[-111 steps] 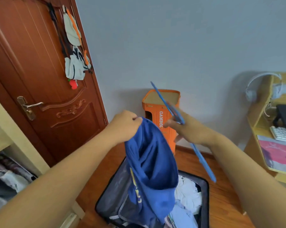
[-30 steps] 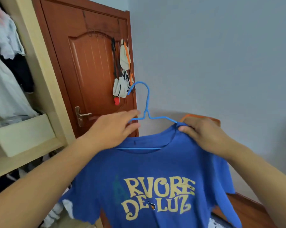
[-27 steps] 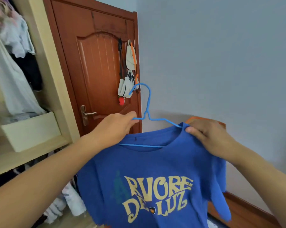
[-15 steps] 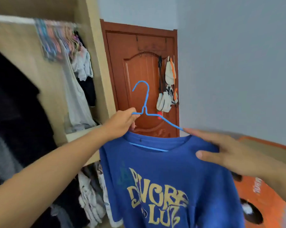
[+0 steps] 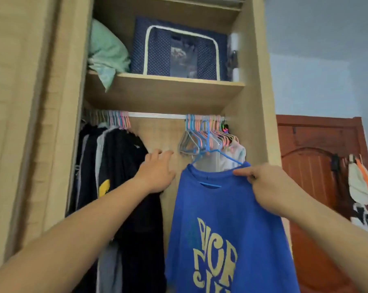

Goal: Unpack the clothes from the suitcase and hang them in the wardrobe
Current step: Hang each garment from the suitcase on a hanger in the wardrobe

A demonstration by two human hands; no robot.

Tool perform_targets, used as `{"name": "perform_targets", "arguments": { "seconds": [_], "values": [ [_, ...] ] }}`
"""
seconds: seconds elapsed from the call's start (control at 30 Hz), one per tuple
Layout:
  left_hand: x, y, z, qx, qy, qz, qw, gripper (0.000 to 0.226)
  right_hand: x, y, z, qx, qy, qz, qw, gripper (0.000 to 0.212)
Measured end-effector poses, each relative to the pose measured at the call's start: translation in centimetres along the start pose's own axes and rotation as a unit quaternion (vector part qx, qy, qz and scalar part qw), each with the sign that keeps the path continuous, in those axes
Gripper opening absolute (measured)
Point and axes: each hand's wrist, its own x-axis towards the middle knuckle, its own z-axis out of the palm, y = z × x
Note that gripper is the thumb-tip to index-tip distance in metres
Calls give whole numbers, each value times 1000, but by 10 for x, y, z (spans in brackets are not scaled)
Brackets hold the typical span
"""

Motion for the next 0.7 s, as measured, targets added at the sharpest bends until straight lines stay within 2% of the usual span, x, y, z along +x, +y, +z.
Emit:
{"name": "perform_targets", "arguments": {
  "seconds": [0.07, 0.17, 0.3, 0.4, 0.47, 0.6, 0.7],
  "values": [
    [10, -83, -13, 71, 49, -21, 996, 70, 60, -27, 22, -16, 35, -7, 999, 57],
    [23, -191, -32, 204, 138, -49, 968, 68, 155, -69, 50, -71, 54, -10, 996, 55],
    [41, -277, -58, 248, 238, -102, 933, 73, 285, -124, 94, -118, 65, -39, 990, 48],
    [56, -312, -55, 188, 264, -157, 933, 80, 362, -163, 136, -151, 61, -38, 986, 37],
    [63, -326, -48, 177, 283, -155, 930, 80, 394, -180, 167, -159, 35, -31, 986, 32],
    [66, -333, -42, 179, 308, -127, 926, 82, 422, -199, 221, -175, -61, -43, 982, 28],
    [66, -328, -43, 186, 311, -132, 923, 82, 423, -230, 233, -172, -57, -90, 979, 20]
  ]
}}
